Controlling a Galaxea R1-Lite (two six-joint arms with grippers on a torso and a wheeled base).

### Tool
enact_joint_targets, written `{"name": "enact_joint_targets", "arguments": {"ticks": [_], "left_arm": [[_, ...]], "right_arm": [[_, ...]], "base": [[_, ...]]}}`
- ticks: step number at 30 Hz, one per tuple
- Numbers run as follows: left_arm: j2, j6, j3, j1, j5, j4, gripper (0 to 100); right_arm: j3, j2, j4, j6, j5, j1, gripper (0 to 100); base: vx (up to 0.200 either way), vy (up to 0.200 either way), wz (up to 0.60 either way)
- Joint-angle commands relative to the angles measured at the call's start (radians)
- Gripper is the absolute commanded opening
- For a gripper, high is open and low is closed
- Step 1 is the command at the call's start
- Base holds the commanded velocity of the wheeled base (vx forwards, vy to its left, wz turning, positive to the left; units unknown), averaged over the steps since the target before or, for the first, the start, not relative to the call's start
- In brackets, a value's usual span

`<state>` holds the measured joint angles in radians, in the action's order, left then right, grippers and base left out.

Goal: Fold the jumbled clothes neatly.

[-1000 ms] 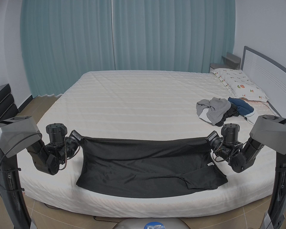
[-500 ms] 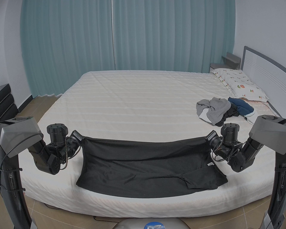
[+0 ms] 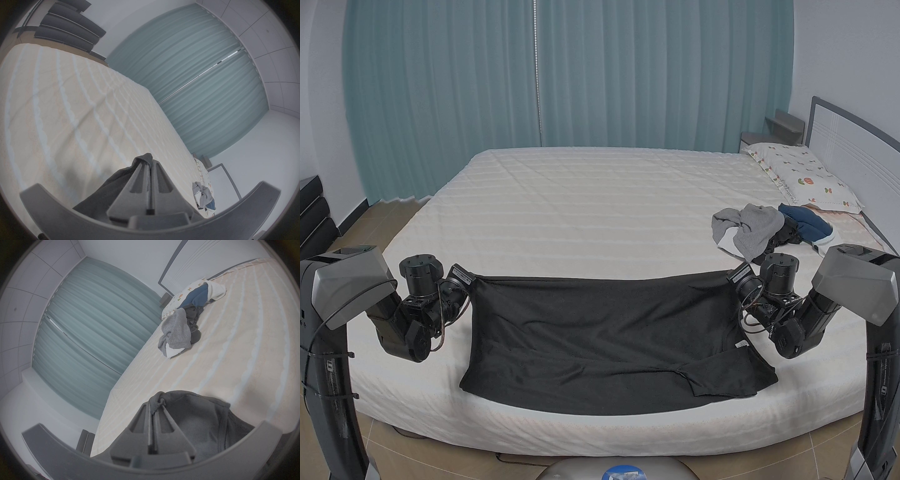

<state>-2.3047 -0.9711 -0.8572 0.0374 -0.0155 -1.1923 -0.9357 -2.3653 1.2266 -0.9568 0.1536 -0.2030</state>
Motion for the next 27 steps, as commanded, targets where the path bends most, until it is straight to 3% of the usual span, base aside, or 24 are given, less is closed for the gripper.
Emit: {"name": "enact_joint_targets", "arguments": {"ticks": [1,4,13,20,24,27], "left_arm": [[-0.015,0.000,0.003,-0.007,-0.007,0.011,0],[-0.009,0.002,0.009,-0.010,-0.049,0.063,0],[0.018,0.038,0.060,-0.028,-0.050,0.073,0],[0.028,0.253,0.181,-0.025,-0.050,0.094,0],[0.025,0.393,0.218,-0.021,-0.050,0.191,0],[0.018,0.433,0.222,-0.018,-0.049,0.226,0]], "right_arm": [[-0.005,-0.025,-0.001,0.001,-0.002,0.002,0],[0.006,-0.028,0.001,0.001,-0.002,0.000,0],[0.103,0.008,-0.002,0.036,-0.023,0.002,0],[0.232,0.015,-0.010,0.145,-0.052,0.004,0],[0.281,-0.011,-0.001,0.207,-0.054,0.004,0],[0.287,-0.038,-0.001,0.225,-0.055,0.000,0]], "base": [[0.000,0.000,0.00],[0.000,0.000,0.00],[0.000,0.000,0.00],[0.000,0.000,0.00],[0.000,0.000,0.00],[0.000,0.000,0.00]]}}
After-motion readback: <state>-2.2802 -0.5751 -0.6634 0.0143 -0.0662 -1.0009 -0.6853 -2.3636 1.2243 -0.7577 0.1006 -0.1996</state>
